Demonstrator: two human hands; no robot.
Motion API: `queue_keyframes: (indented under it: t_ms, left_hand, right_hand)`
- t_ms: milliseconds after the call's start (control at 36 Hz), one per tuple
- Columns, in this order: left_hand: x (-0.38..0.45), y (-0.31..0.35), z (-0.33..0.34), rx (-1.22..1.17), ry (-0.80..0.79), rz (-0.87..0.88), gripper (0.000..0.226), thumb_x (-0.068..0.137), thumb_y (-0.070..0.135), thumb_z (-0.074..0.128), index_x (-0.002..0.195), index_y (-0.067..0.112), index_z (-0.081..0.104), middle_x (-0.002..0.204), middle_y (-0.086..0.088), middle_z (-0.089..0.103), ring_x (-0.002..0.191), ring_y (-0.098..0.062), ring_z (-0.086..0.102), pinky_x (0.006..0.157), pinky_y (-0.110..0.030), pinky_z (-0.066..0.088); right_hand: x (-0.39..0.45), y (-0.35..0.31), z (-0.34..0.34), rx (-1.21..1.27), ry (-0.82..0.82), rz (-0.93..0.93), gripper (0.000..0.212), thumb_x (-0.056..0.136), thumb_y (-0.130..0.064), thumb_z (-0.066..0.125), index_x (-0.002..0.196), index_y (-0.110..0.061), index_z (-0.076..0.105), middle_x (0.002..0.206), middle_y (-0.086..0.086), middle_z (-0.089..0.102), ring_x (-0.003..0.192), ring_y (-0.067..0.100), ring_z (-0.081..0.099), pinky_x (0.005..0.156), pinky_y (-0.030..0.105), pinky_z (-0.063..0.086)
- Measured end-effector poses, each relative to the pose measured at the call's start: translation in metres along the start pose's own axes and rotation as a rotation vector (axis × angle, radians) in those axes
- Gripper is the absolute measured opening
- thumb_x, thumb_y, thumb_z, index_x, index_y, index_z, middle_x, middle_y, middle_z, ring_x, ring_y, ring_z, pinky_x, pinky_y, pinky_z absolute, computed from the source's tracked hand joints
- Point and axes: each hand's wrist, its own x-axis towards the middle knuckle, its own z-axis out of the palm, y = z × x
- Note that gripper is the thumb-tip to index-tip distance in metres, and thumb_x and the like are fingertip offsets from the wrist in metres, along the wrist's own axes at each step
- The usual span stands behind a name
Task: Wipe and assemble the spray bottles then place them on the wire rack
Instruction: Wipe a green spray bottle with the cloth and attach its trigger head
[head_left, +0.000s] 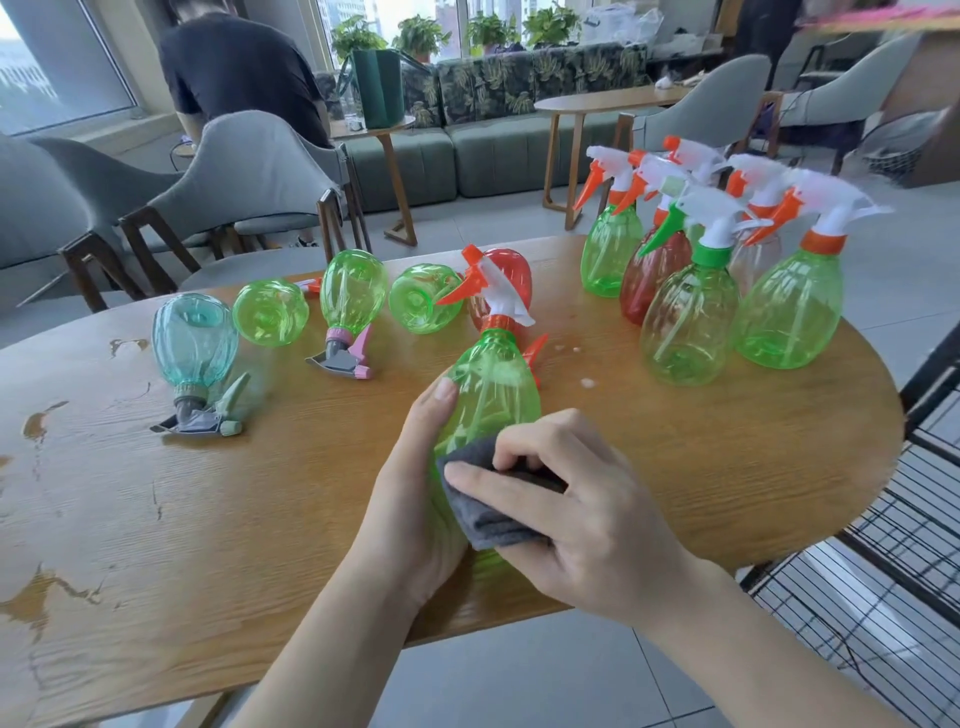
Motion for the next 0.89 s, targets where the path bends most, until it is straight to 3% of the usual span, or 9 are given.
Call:
queue_keyframes:
  t_ms: [56,139,194,306,472,639,722,806,889]
  left_hand:
    - [0.001,-0.001,-0.001,-0.015,-0.028,0.037,0.082,0.097,0.046,0.065,0.149,-0.01,0.036,0.123,-0.027,0.05,0.114,-0.041,0.055,0.09,-0.042,0.058]
    - [0.004,-0.001,0.001,0.035,-0.038,0.106,0.069,0.093,0.036,0.064,0.148,-0.001,0.047,0.122,-0.022,0.06,0.106,-0.033,0.065,0.083,-0.042,0.058]
    - [0.004,-0.002,0.001,0.082,-0.05,0.11,0.057,0.093,0.036,0.057,0.142,0.008,0.057,0.118,-0.017,0.066,0.097,-0.028,0.068,0.073,-0.042,0.058]
    - [0.003,-0.005,0.001,0.147,-0.055,0.079,0.051,0.096,0.035,0.051,0.142,0.015,0.06,0.122,-0.016,0.067,0.098,-0.031,0.067,0.075,-0.044,0.054]
    - [0.003,-0.006,-0.002,0.161,-0.078,0.103,0.076,0.088,0.048,0.075,0.148,0.009,0.051,0.133,-0.022,0.061,0.111,-0.035,0.062,0.086,-0.049,0.054]
    - [0.004,-0.007,-0.001,0.219,-0.026,0.099,0.07,0.086,0.044,0.078,0.145,0.015,0.056,0.143,-0.026,0.057,0.119,-0.04,0.063,0.101,-0.067,0.043]
    - [0.004,-0.006,0.001,0.211,0.0,0.108,0.066,0.089,0.044,0.074,0.144,0.013,0.056,0.141,-0.025,0.059,0.119,-0.04,0.062,0.1,-0.063,0.045]
    - [0.003,-0.006,0.001,0.166,0.035,0.095,0.082,0.089,0.049,0.076,0.149,0.002,0.046,0.147,-0.033,0.051,0.131,-0.047,0.054,0.104,-0.057,0.046]
    - [0.002,-0.006,0.0,0.102,0.058,0.046,0.074,0.096,0.053,0.064,0.129,-0.012,0.052,0.111,-0.03,0.064,0.104,-0.037,0.068,0.085,-0.041,0.06]
  right_hand:
    - [0.002,0.005,-0.003,0.008,0.024,0.014,0.026,0.099,-0.018,0.069,0.123,-0.013,0.076,0.112,0.003,0.053,0.094,0.023,0.052,0.093,0.028,0.047]
    - [0.008,0.015,-0.007,0.047,0.089,0.134,0.028,0.097,-0.011,0.065,0.123,-0.009,0.074,0.11,0.003,0.055,0.093,0.022,0.055,0.093,0.024,0.043]
    - [0.013,0.021,-0.01,0.104,0.153,0.285,0.033,0.094,-0.01,0.058,0.124,-0.01,0.073,0.11,0.0,0.054,0.09,0.009,0.055,0.085,0.016,0.041]
    - [0.017,0.029,-0.012,0.247,0.205,0.525,0.036,0.094,-0.012,0.052,0.124,-0.013,0.072,0.108,-0.008,0.055,0.079,-0.008,0.051,0.072,0.008,0.036]
    - [0.013,0.011,-0.011,0.19,0.18,0.375,0.037,0.092,-0.005,0.055,0.125,-0.004,0.072,0.109,0.007,0.055,0.092,0.003,0.053,0.083,0.014,0.041]
    - [0.015,0.014,-0.012,0.159,0.161,0.42,0.037,0.093,-0.01,0.054,0.125,-0.007,0.073,0.11,0.002,0.054,0.094,0.005,0.055,0.085,0.013,0.042]
    - [0.016,0.012,-0.011,0.162,0.167,0.441,0.037,0.093,-0.011,0.054,0.124,-0.007,0.073,0.108,0.004,0.054,0.093,0.009,0.055,0.084,0.014,0.042]
    - [0.013,0.002,-0.009,0.157,0.117,0.343,0.035,0.092,-0.007,0.058,0.122,-0.005,0.074,0.106,0.01,0.056,0.09,0.019,0.056,0.085,0.024,0.045]
    - [0.008,-0.006,-0.005,0.138,0.058,0.201,0.03,0.095,-0.009,0.061,0.122,-0.005,0.075,0.103,0.01,0.056,0.084,0.026,0.053,0.083,0.03,0.047]
